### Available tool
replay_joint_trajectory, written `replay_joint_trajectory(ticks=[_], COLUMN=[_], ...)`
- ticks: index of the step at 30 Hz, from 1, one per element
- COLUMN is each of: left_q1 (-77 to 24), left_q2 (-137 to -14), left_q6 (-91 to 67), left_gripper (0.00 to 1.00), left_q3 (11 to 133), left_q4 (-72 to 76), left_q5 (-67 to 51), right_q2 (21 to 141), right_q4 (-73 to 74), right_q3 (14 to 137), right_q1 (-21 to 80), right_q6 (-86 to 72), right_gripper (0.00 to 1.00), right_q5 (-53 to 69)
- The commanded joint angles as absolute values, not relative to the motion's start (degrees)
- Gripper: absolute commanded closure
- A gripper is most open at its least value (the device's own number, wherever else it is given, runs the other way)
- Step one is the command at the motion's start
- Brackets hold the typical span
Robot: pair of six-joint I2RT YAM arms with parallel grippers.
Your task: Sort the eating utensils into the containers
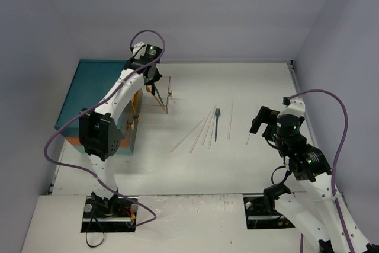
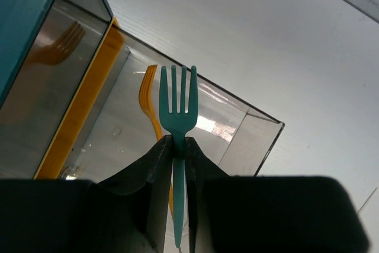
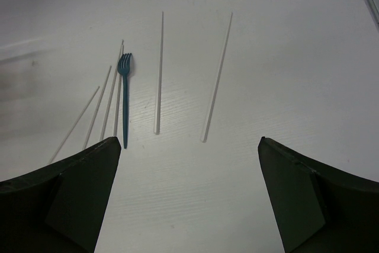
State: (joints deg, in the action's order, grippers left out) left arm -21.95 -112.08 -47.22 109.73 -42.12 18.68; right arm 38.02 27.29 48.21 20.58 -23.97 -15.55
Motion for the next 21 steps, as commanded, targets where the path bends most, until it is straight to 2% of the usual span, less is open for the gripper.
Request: replay_joint_trajectory(ticks=[1, 6, 9, 15, 21], left_q1=[-23.03, -24.07, -26.24, -33.81, -42.35], left_q2=[-104.93, -102.95, -102.38, -103.9, -111.58], left_q6=[-49.92, -49.06, -48.15, -45.79, -45.57], left_gripper=[0.87, 0.65, 0.57, 0.55, 0.56], left_q3=[107.48, 106.88, 107.03, 108.81, 112.13], left_q4=[-40.25, -40.25, -40.52, -40.56, -40.69], left_q5=[20.38, 20.04, 19.92, 17.21, 10.48], right_q2=[38.85, 39.11, 39.01, 38.41, 36.51], right_q4=[24.35, 24.26, 24.24, 24.17, 24.26], right_q3=[48.16, 48.08, 48.08, 48.74, 50.59], right_q1=[20.3, 20.3, 20.3, 20.3, 20.26], right_q6=[-23.73, -23.82, -23.82, -24.0, -23.99], right_gripper=[0.0, 0.0, 0.0, 0.0, 0.0], right_q5=[-15.73, -15.82, -15.82, -16.84, -18.94])
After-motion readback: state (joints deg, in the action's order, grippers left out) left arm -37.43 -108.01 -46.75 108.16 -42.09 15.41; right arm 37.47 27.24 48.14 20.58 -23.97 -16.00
